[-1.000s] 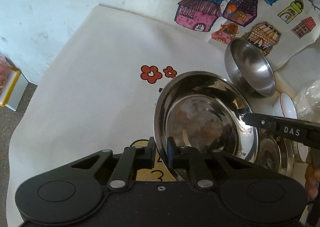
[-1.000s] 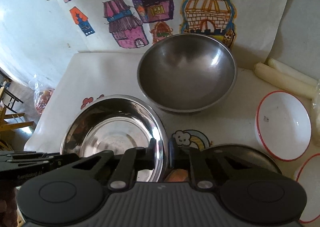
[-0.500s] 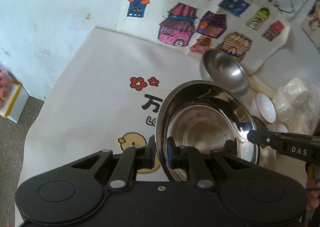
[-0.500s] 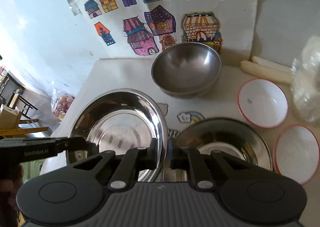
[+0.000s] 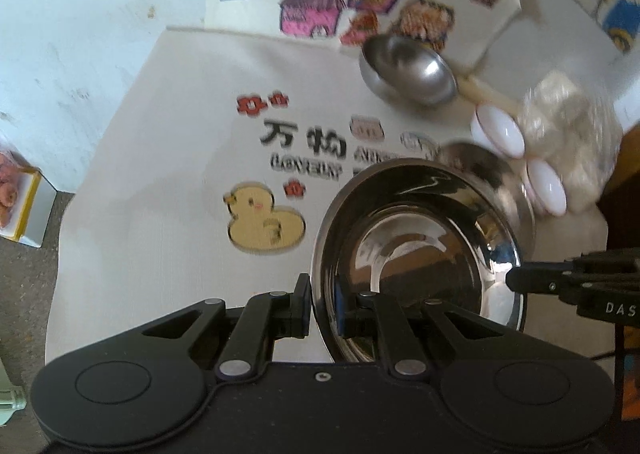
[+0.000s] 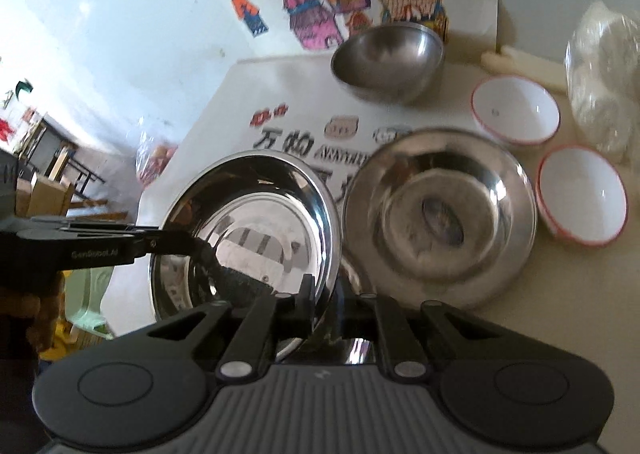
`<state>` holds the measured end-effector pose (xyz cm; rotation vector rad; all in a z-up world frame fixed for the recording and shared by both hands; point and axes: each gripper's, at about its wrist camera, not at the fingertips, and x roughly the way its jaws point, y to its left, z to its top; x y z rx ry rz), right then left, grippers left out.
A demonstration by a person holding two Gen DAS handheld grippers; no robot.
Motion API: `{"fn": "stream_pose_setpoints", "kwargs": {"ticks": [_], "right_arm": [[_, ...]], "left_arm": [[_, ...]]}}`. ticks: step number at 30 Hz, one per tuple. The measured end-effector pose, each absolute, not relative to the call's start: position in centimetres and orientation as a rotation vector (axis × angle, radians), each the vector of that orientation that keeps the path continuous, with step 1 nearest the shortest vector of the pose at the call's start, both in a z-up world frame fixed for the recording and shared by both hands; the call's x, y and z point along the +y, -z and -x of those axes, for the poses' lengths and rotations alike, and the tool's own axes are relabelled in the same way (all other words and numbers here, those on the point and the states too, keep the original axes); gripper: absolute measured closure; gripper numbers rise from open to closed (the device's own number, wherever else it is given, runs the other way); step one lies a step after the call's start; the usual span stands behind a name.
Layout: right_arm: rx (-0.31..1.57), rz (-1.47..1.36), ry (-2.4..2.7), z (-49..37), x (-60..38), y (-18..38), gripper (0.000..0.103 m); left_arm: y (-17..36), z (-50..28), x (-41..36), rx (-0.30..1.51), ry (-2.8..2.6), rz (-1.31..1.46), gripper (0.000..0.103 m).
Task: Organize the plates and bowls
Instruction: 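Lift the plate with both grippers, lower it onto the plate by the duck, open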
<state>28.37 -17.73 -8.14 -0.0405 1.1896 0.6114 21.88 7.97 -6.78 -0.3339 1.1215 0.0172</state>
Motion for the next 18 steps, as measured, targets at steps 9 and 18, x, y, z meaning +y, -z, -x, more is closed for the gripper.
{"fn": "stream_pose_setpoints", "kwargs": {"ticks": [9,18], "right_arm": [[1.258,0.097,-0.594,-27.3,-18.1,9.1,0.09],[1.316,0.147,-0.615,-26.8,-17.3,9.9,0.089]], "left_arm": [[7.8,-21.7,6.0,1.203,0.008,0.241,0.091],[8.7,-21.5,4.9,1.278,0.003,0.169,0.088]]}}
